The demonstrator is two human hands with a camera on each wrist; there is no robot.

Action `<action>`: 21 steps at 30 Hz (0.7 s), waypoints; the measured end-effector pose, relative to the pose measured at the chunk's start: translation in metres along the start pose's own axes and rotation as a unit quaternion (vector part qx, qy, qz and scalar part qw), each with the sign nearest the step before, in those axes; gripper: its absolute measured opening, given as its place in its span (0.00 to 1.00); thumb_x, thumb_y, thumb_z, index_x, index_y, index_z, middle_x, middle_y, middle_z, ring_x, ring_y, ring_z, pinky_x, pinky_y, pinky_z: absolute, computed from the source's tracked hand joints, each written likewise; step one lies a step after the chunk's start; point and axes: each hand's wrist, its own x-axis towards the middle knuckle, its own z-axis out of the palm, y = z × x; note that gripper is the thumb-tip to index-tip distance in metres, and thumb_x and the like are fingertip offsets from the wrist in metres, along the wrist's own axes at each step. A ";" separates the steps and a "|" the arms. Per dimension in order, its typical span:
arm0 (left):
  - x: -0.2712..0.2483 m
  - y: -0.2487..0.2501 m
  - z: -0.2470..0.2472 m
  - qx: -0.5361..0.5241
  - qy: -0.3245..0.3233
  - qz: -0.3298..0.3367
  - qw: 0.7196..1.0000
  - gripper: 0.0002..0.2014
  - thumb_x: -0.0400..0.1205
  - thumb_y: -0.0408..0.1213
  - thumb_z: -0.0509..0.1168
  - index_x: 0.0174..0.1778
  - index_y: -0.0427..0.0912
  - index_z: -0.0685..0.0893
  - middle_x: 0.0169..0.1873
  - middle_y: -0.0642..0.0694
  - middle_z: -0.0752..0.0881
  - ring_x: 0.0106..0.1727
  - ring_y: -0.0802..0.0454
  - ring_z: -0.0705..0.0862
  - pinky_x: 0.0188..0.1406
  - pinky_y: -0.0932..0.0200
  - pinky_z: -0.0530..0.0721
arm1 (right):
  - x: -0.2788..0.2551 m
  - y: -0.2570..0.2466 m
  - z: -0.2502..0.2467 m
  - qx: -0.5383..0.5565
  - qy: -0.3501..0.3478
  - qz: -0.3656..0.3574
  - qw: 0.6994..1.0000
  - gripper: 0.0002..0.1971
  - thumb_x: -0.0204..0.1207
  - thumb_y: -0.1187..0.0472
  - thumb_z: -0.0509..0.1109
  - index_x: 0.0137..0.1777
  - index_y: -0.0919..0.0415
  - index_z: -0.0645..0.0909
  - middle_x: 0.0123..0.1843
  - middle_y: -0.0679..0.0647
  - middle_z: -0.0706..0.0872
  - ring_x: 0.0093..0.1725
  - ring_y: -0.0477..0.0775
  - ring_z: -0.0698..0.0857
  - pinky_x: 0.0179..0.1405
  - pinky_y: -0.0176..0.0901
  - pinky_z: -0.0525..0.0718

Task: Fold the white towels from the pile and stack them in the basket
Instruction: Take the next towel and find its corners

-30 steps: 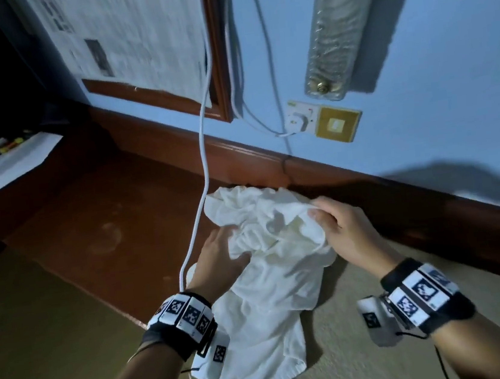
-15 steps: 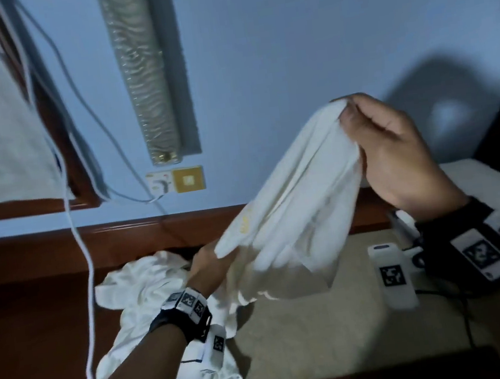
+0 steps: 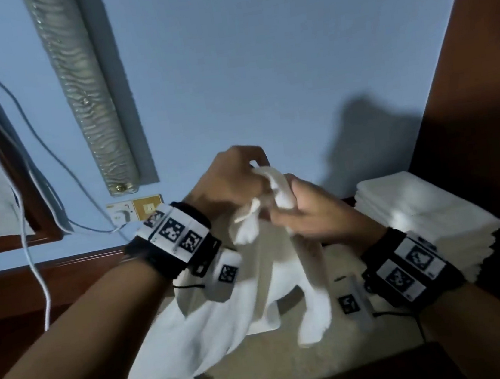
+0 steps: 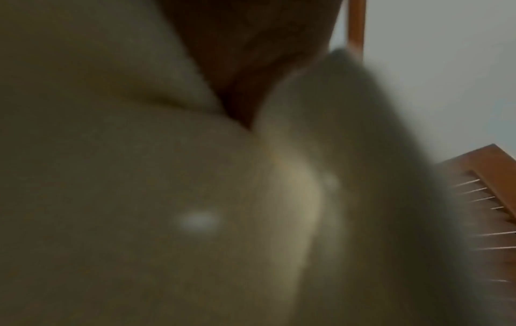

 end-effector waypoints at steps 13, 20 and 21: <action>-0.037 -0.063 0.138 -0.156 0.066 -0.189 0.967 0.07 0.82 0.48 0.75 0.49 0.49 0.92 0.43 0.52 0.95 0.47 0.56 0.93 0.56 0.44 0.90 | -0.011 0.007 -0.131 0.262 0.197 -0.027 0.944 0.09 0.83 0.67 0.67 0.46 0.58 0.88 0.43 0.54 0.90 0.44 0.53 0.87 0.46 0.46 0.82; -0.029 -0.052 0.052 -0.101 0.207 -0.211 0.950 0.15 0.78 0.41 0.65 0.57 0.42 0.88 0.43 0.40 0.90 0.45 0.42 0.90 0.36 0.58 0.84 | -0.013 0.086 -0.162 0.121 0.122 0.058 0.983 0.06 0.83 0.67 0.71 0.51 0.55 0.85 0.48 0.56 0.90 0.50 0.54 0.87 0.53 0.49 0.81; -0.027 -0.032 0.036 -0.097 0.181 -0.176 0.963 0.18 0.74 0.44 0.65 0.56 0.42 0.89 0.44 0.39 0.91 0.47 0.43 0.90 0.40 0.55 0.84 | -0.015 0.095 -0.158 0.066 0.091 0.062 0.992 0.08 0.82 0.69 0.72 0.51 0.53 0.84 0.49 0.54 0.90 0.51 0.53 0.86 0.53 0.48 0.80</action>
